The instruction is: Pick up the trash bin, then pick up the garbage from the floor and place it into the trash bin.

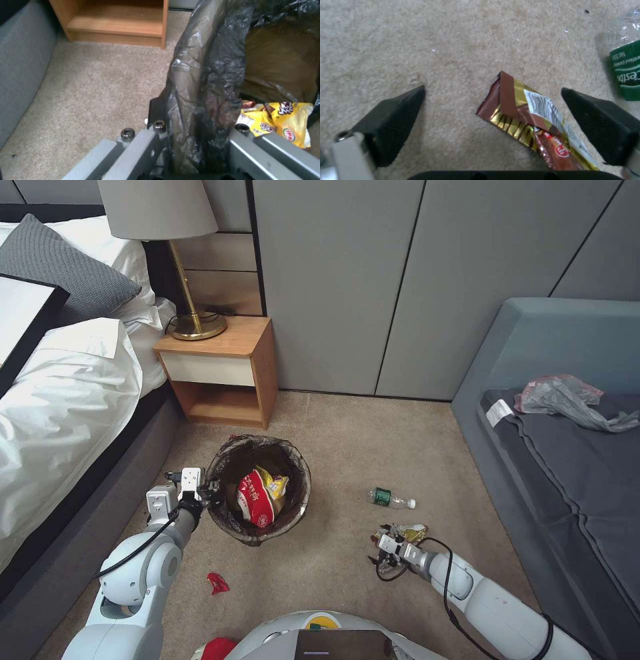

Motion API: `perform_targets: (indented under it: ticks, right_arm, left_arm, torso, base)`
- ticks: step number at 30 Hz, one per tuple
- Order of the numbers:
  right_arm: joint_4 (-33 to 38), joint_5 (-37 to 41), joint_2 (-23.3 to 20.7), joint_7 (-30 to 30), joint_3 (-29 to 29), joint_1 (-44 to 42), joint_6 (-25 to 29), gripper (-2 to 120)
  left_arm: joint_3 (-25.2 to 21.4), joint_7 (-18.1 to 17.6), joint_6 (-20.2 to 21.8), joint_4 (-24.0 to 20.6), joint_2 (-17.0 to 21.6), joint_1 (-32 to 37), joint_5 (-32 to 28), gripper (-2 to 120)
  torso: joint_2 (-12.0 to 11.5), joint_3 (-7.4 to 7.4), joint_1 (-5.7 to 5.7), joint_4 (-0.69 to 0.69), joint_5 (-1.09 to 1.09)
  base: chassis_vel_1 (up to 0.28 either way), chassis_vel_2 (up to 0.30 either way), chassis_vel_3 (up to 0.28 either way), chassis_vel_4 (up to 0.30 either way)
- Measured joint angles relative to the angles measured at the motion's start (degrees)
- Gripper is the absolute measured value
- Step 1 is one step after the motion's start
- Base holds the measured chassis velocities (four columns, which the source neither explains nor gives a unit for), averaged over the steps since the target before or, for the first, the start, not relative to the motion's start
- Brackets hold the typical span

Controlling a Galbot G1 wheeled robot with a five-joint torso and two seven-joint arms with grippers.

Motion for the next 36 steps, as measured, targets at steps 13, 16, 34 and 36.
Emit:
perform_targets:
  ticks: [13, 16, 34, 36]
  right_arm:
    - [-1.12, 0.34, 0.3, -1.65, 1.51, -0.91, 2.1, 84]
    - [-1.25, 0.35, 0.31, -1.94, 1.96, -1.09, 2.22, 84]
    - [-1.02, 2.37, -1.1, -1.97, 4.27, -2.34, 2.31, 84]
    - [-0.9, 2.7, -1.49, -1.94, 4.45, -2.36, 2.25, 84]
  left_arm:
    - [0.13, 0.0, 0.0, -0.05, -0.03, 0.13, 0.2, 0]
    - [0.12, 0.0, 0.0, -0.05, 0.04, 0.1, 0.24, 0]
    - [0.22, 0.05, 0.0, 0.22, 0.52, -0.06, 0.45, 0]
    - [0.22, 0.06, 0.0, 0.23, 0.51, -0.06, 0.46, 0]
  torso:
    - [0.0, 0.0, 0.0, -0.01, 0.02]
    - [0.0, 0.0, 0.0, 0.0, 0.05]
    - [-0.02, 0.02, 0.0, 0.0, 0.03]
    - [-0.02, 0.02, 0.01, 0.0, 0.02]
  base:
    - [0.0, 0.0, 0.0, 0.0]
    - [0.0, 0.0, 0.0, 0.0]
    - [0.0, 0.0, 0.0, 0.0]
    - [0.0, 0.0, 0.0, 0.0]
